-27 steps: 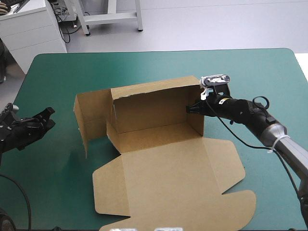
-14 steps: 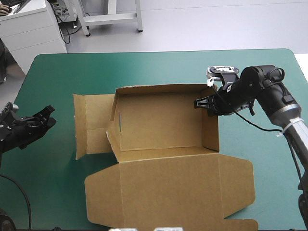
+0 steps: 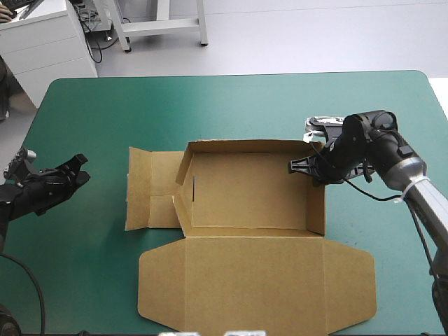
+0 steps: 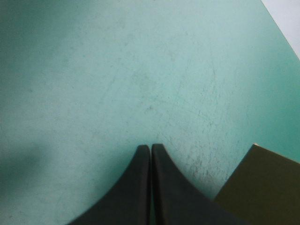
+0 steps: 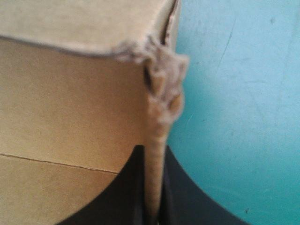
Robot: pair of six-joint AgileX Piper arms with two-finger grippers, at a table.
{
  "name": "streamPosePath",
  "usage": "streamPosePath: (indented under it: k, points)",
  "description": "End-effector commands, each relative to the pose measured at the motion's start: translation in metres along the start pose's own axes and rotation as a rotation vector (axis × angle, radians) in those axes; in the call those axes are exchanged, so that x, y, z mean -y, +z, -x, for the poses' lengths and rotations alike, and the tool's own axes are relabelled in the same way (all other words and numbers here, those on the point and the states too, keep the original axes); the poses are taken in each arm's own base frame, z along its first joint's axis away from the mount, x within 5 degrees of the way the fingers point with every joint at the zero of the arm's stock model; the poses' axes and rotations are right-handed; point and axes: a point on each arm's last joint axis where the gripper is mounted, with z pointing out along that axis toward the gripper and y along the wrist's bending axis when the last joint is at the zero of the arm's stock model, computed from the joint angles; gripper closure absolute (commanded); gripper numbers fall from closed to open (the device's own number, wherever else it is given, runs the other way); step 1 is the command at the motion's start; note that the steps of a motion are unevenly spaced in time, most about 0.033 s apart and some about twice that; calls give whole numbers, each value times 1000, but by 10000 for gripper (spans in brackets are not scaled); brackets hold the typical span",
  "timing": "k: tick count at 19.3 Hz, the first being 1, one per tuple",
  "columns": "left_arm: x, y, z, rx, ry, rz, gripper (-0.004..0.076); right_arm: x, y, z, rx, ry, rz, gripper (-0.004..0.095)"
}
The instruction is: Fold the box
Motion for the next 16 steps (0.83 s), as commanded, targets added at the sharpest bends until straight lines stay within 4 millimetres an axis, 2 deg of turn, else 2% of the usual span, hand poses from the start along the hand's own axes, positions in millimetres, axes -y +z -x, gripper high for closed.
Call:
streamPosePath:
  k: [1,7,9,11,12,13,14,16]
  points:
    - [14,-9,4,42,0,-55,734,-1,-10,18,172,-9,22,924]
    - [14,-9,4,38,0,-56,736,2,30,31,112,-14,-19,902]
    - [14,-9,4,40,0,-56,736,2,34,31,101,-35,-17,778]
    - [14,-9,4,44,0,-54,736,1,30,35,113,-43,-17,573]
    - [14,-9,4,44,0,-54,736,-1,25,39,135,-44,-13,413]
    - [14,-9,4,44,0,-54,736,-2,20,42,150,-43,-5,326]
    - [14,-9,5,48,-7,-66,736,-4,12,47,185,-41,0,198]
    - [15,-9,5,51,-37,-69,736,-7,-7,56,234,-22,5,114]
